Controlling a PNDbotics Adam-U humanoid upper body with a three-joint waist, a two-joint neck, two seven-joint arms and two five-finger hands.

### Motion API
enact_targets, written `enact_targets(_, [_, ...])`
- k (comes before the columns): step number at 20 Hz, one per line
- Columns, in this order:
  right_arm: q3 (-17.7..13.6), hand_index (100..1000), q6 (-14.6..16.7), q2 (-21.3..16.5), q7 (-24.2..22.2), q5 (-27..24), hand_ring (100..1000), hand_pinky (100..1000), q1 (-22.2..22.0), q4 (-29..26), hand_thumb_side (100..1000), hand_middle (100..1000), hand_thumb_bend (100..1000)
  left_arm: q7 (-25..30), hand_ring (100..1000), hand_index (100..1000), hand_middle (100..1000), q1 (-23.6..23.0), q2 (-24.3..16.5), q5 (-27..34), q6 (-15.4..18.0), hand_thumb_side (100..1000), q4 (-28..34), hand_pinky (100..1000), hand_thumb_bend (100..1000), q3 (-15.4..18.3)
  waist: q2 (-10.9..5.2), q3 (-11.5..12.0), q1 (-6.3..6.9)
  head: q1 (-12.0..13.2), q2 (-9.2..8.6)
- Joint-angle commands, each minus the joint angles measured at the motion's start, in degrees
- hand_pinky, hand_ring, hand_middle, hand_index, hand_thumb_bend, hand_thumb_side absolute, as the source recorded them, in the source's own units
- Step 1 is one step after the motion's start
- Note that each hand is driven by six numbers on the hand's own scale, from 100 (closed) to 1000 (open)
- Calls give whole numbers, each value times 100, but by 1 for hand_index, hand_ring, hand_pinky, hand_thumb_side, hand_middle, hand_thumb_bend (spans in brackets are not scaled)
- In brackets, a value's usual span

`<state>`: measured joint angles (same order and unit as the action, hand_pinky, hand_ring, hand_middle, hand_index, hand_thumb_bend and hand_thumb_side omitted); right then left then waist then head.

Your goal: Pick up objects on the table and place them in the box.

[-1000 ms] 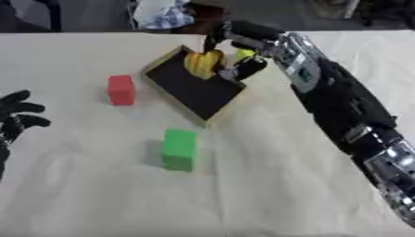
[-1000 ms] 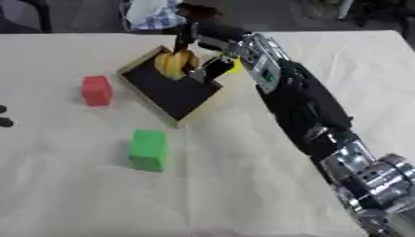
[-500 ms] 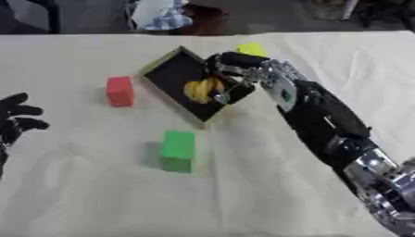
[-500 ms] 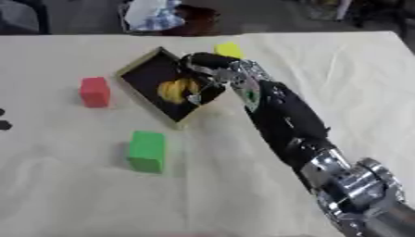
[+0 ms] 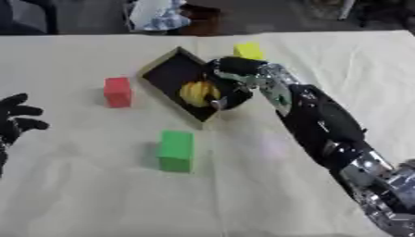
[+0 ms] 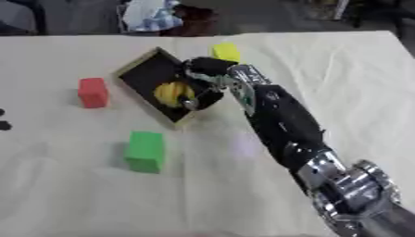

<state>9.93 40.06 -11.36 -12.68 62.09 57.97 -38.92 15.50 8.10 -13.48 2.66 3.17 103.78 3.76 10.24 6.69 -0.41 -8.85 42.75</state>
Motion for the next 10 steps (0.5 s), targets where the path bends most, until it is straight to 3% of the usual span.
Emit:
enact_targets(1, [20, 866, 229, -96, -63, 107, 802, 822, 164, -124, 519, 785, 100, 17, 627, 875, 660, 40, -49, 18, 9, 878, 52, 813, 100, 6, -119, -13, 92, -4, -45])
enact_targets(10, [20, 919, 212, -222, -385, 64, 817, 825, 192, -250, 589, 809, 128, 14, 627, 875, 660, 33, -53, 16, 10, 879, 49, 814, 100, 13, -128, -31, 90, 0, -69])
